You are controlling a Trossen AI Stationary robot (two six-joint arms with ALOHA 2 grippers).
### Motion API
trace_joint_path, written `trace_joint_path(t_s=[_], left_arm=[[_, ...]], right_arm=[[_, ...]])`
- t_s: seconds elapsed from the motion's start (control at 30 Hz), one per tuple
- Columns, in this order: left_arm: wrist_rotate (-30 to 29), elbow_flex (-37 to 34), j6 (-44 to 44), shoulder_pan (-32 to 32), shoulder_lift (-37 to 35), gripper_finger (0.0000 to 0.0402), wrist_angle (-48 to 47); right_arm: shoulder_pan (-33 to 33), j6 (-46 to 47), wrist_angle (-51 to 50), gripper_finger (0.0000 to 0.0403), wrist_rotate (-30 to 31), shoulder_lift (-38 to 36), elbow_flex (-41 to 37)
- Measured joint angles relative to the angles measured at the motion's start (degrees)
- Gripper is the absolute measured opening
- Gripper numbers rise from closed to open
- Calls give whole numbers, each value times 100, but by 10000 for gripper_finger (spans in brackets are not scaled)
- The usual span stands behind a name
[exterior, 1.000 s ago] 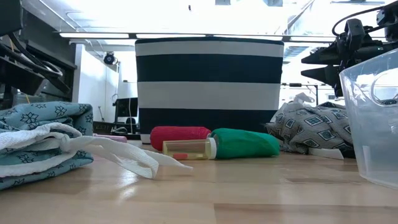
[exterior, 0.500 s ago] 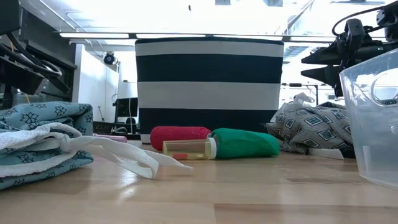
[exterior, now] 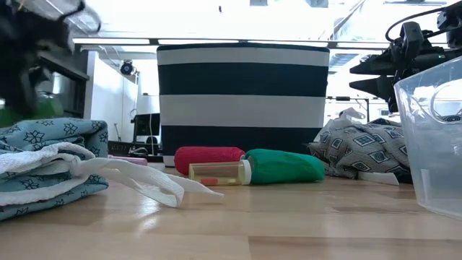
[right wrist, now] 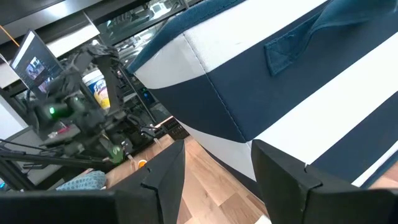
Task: Pick & Place Medicine items
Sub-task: Put the green bandage into the transparent bin
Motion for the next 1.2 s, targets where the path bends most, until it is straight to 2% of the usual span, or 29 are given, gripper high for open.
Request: trace_joint_path(t_s=[0.17,0.4,0.63,0.8,0.93,1.03,1.2], left_arm=[[-335,0,957,360,-596,124,789],[-388,2,2340,1022,-500,124,2159],[-211,2,3238,1620,392,124,3941],[468,9,4004,1810,1406,124,5868],[1028,28,4171,1940,2144,124,7154],[1256,92,4229,2025,2491,124,7684],[1263,332,4474,2106,2730,124,8038]], right_arm=[[-1,0,0,173,0,-1,0],[-1,1,0,173,0,-2,0],[0,1,0,173,0,-1,0],[0,1,0,173,0,-1,0],[0,1,0,173,0,-1,1],[0,1,1,173,0,-1,1],[-1,1,0,173,0,-2,2]])
